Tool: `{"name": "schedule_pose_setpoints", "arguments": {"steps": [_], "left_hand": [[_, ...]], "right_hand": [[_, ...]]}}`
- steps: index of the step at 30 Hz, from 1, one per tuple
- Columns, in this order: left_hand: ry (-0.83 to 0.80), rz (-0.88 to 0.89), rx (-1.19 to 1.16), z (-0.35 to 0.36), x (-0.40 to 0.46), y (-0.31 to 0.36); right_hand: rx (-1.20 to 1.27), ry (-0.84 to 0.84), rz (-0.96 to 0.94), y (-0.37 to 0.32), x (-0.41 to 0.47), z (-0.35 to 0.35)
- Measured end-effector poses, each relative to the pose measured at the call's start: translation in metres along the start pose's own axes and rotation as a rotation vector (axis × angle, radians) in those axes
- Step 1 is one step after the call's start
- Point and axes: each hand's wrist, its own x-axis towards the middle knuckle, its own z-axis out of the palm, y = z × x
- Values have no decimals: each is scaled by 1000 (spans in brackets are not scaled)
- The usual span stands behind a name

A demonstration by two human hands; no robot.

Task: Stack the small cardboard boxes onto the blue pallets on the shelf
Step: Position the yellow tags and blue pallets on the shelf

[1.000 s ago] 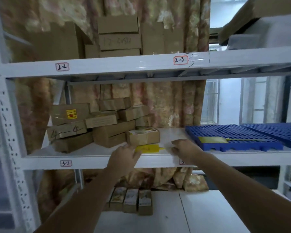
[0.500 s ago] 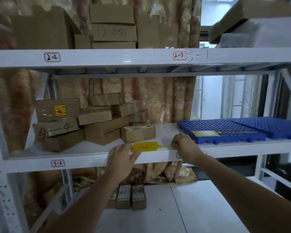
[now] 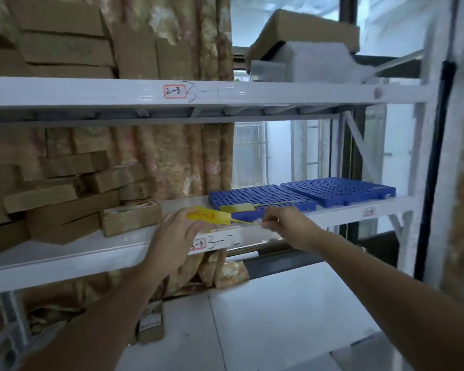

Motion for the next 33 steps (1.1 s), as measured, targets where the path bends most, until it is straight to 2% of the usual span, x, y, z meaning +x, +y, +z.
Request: {"name": "schedule_pose_setpoints", "arguments": {"steps": [7,11,17,23,28,33], "left_hand": [[-41,35,-157,92,29,123],[-76,105,-110,143,44,177],[-109,151,-47,195,76,216],[-152,256,214,227,123,231],[-187,247,344,243,154,242],[-252,181,442,262,169,247]], "right_hand": [[-27,122,207,116,-69,-95],[-93,154,306,175,-98,-128],[-122,244,360,229,-101,-149],[-153,322,369,279,-68,-154],[-132,378,357,309,-32,-150],[-133,249,360,344,-2,-150]]}}
